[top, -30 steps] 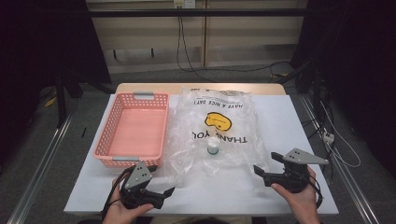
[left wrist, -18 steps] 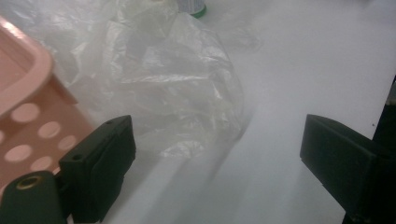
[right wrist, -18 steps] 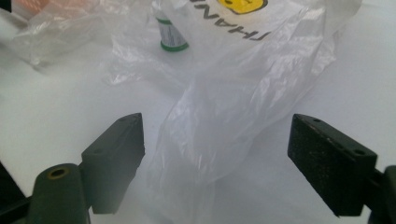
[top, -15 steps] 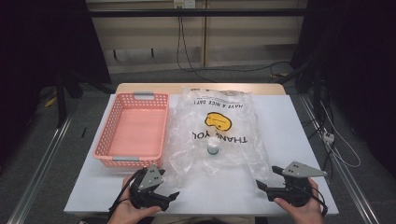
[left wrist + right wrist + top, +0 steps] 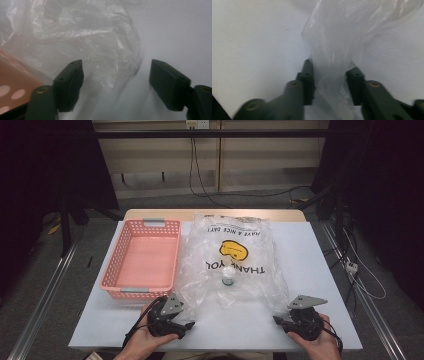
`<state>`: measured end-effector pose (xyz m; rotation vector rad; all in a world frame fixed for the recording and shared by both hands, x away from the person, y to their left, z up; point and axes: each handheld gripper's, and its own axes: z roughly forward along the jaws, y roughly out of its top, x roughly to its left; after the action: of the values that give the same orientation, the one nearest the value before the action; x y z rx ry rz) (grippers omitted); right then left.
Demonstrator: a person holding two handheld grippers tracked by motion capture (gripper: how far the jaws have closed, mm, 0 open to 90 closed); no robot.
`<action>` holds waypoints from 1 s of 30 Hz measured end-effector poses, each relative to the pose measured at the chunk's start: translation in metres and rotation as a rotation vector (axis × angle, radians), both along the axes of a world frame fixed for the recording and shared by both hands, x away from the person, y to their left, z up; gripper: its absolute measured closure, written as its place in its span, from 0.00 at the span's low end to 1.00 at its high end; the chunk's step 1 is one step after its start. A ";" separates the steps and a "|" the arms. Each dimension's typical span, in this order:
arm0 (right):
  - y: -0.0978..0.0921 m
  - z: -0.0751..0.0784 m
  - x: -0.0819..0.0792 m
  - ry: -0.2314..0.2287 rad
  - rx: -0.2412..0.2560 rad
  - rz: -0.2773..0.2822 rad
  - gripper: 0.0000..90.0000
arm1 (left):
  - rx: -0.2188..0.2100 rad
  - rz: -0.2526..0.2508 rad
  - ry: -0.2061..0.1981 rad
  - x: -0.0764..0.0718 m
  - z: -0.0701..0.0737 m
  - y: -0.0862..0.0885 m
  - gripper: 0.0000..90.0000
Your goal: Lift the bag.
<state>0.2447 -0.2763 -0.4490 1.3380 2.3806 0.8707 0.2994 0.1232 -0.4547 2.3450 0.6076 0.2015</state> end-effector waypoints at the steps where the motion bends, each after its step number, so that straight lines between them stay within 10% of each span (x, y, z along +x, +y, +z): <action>1: -0.001 0.000 0.001 0.001 0.003 -0.009 0.86 | -0.019 0.003 0.023 0.002 -0.001 0.001 0.34; 14: -0.007 -0.001 0.007 0.019 0.052 -0.013 0.99 | -0.052 0.049 0.058 0.013 0.001 0.007 0.98; 30: -0.008 0.019 0.014 -0.066 0.182 0.017 1.00 | -0.237 0.054 0.048 0.008 0.030 0.015 0.99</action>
<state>0.2591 -0.2842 -0.4300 1.3327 2.3114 1.1425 0.3077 0.1385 -0.4243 2.1119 0.6806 0.0924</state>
